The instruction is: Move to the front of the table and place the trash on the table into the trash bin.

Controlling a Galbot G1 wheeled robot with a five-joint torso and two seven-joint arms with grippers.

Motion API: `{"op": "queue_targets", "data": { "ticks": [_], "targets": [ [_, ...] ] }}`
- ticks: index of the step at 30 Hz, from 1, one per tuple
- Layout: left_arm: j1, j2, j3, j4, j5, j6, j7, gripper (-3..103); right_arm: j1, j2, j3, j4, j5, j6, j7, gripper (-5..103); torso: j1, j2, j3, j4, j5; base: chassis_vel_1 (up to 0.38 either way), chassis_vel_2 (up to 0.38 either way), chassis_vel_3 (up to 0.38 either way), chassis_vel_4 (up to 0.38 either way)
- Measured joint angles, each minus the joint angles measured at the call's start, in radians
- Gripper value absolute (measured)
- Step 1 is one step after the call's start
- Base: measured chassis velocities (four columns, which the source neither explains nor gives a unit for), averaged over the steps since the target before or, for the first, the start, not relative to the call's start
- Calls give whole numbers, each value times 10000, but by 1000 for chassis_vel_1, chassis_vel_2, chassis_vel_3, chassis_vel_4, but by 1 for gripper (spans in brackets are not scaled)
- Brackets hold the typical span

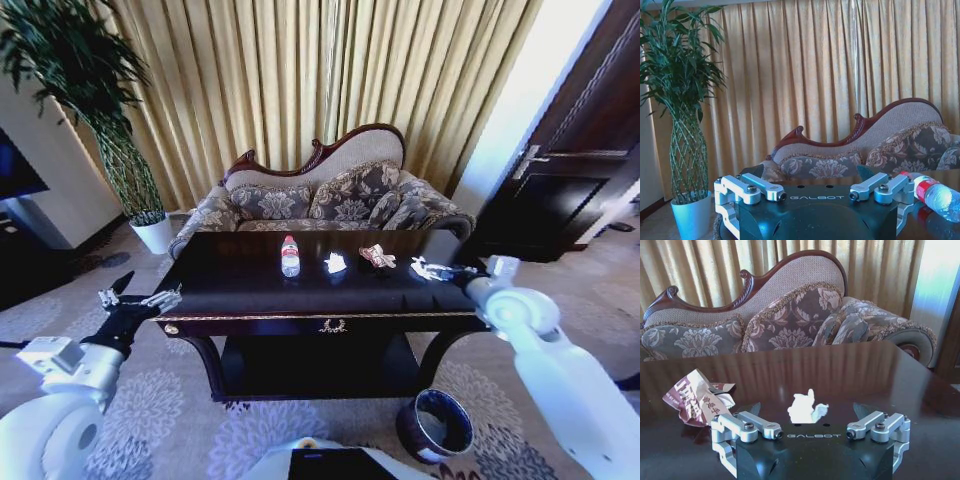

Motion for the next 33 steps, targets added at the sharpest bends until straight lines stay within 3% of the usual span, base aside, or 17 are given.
{"op": "queue_targets", "data": {
  "ticks": [12, 33],
  "targets": [
    [-24, 7, 59, 0, -23, 9, 0, 100, 946, 195, -934, -757, 16, -40, 393, 100, 0, 0, -1, -4, -1, 0, 0, 0, 0],
    [-102, -40, 244, 0, 16, -23, 65, 100, 1372, 530, -1353, -1821, 11, 66, 49, 100, -1, 1, -1, -4, -1, 0, 0, 0, 0]
  ]
}}
